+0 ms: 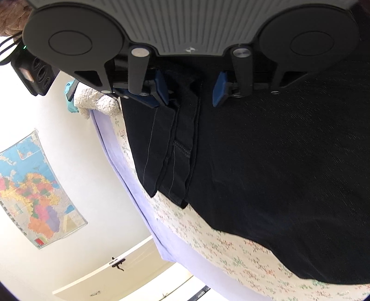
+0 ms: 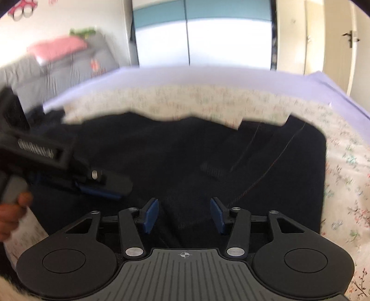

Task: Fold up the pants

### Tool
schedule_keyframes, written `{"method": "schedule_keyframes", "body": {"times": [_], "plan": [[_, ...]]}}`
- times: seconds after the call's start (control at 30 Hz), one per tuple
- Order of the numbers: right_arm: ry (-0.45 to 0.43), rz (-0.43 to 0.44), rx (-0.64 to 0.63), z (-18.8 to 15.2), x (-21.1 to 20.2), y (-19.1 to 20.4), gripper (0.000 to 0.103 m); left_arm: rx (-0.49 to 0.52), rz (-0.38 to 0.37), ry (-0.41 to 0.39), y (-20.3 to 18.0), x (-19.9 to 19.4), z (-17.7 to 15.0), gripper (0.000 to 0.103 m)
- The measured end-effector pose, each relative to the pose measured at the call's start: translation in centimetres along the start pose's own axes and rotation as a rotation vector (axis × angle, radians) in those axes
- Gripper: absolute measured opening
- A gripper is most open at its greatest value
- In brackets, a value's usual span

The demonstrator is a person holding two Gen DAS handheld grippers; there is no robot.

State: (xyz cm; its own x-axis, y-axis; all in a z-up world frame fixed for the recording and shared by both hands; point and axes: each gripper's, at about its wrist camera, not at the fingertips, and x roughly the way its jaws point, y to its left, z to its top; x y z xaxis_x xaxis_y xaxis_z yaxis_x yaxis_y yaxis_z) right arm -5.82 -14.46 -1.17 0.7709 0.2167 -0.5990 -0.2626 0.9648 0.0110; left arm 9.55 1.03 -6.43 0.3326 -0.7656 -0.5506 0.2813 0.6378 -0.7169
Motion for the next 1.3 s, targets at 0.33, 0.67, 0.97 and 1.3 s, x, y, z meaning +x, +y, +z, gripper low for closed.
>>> {"method": "schedule_keyframes", "body": {"times": [0.33, 0.67, 0.97, 1.3], "plan": [[-0.167, -0.035, -0.074, -0.5, -2.4, 1.3, 0.006, -0.036, -0.022, 0.044, 0.8, -0.3, -0.2, 0.087], [-0.094, 0.105, -0.151, -2.1, -1.3, 2.9, 0.007, -0.104, -0.139, -0.069, 1.9, -2.1, 1.0, 0.087], [-0.074, 0.103, -0.179, -2.9, -1.3, 3.7, 0.008, -0.036, -0.110, 0.078, 1.0, 2.6, 1.2, 0.083], [-0.043, 0.050, -0.317, -3.2, -2.1, 5.2, 0.037, -0.090, -0.061, 0.127, 2.5, 2.2, 1.2, 0.054]]}}
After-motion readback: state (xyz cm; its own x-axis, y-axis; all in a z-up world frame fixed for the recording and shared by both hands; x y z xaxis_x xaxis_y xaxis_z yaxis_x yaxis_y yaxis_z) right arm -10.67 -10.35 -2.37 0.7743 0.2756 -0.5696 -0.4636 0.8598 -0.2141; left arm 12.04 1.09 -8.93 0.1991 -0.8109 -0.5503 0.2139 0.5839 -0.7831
